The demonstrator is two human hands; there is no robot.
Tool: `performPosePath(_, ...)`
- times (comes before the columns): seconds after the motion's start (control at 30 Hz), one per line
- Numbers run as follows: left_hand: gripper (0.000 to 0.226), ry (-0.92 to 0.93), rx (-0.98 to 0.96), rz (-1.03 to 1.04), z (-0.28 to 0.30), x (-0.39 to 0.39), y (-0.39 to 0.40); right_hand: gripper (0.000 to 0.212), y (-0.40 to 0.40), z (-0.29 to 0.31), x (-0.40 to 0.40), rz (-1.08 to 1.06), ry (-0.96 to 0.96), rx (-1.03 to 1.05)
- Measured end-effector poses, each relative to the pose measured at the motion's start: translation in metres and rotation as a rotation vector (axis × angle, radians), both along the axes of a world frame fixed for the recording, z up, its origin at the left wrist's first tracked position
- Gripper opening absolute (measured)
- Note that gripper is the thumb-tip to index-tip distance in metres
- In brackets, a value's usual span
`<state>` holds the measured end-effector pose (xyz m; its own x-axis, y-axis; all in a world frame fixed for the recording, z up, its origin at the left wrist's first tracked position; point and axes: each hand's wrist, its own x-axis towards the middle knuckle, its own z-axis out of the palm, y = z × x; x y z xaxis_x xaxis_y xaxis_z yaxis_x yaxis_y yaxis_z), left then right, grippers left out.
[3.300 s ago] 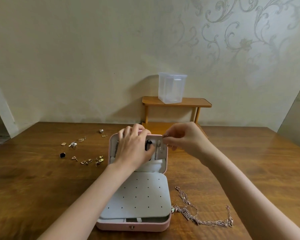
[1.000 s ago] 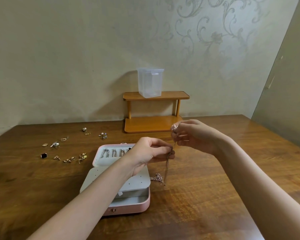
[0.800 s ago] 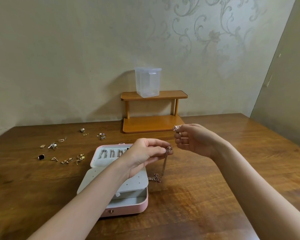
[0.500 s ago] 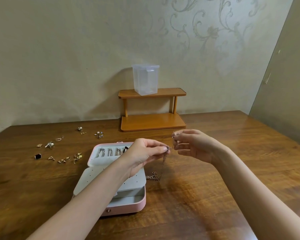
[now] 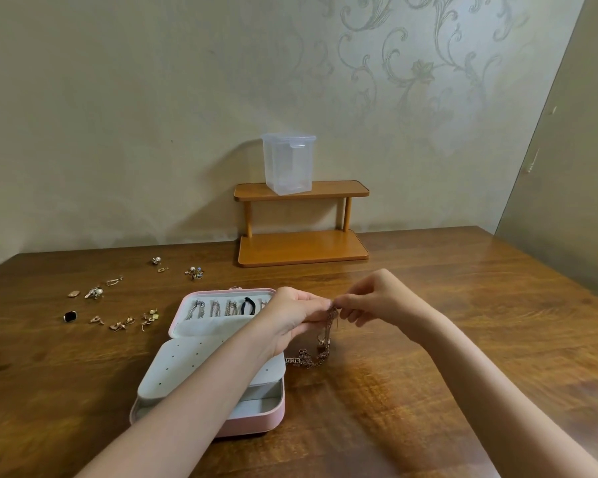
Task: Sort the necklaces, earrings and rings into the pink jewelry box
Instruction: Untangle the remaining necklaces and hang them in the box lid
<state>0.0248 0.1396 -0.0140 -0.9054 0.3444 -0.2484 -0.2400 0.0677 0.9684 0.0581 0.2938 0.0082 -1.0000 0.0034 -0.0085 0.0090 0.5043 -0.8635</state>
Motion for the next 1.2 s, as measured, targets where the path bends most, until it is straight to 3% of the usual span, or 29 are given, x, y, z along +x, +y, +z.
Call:
performPosePath(0.17,0.005,0.042,-0.025,-0.027,0.002,0.002,-0.005,0.013,-0.001,0.001,0.001,0.049,-0.017,0.004)
performPosePath(0.47,0.013,0.049,-0.008,-0.232,0.01,0.003,-0.023,0.008,0.009,0.002,0.004,0.26,-0.2,-0.305)
performPosePath(0.6,0.005,0.298,-0.178,-0.162,0.007,0.007,-0.022,0.01,0.007,-0.006,0.003,0.245,-0.191,-0.364)
performPosePath(0.7,0.007,0.426,-0.285,-0.119,0.007,0.008,-0.021,0.011,0.004,-0.007,0.002,0.234,-0.162,-0.345)
performPosePath(0.9,0.008,0.472,-0.39,-0.131,0.016,0.01,-0.021,0.01,0.002,-0.002,0.001,0.216,-0.097,-0.227)
performPosePath(1.1,0.016,1.002,-0.754,-0.102,0.013,0.018,-0.014,0.012,-0.006,-0.002,-0.003,0.174,-0.041,-0.036)
performPosePath(1.2,0.015,1.048,-0.751,-0.074,0.008,0.019,-0.015,0.011,-0.01,-0.002,-0.004,0.157,0.031,0.117)
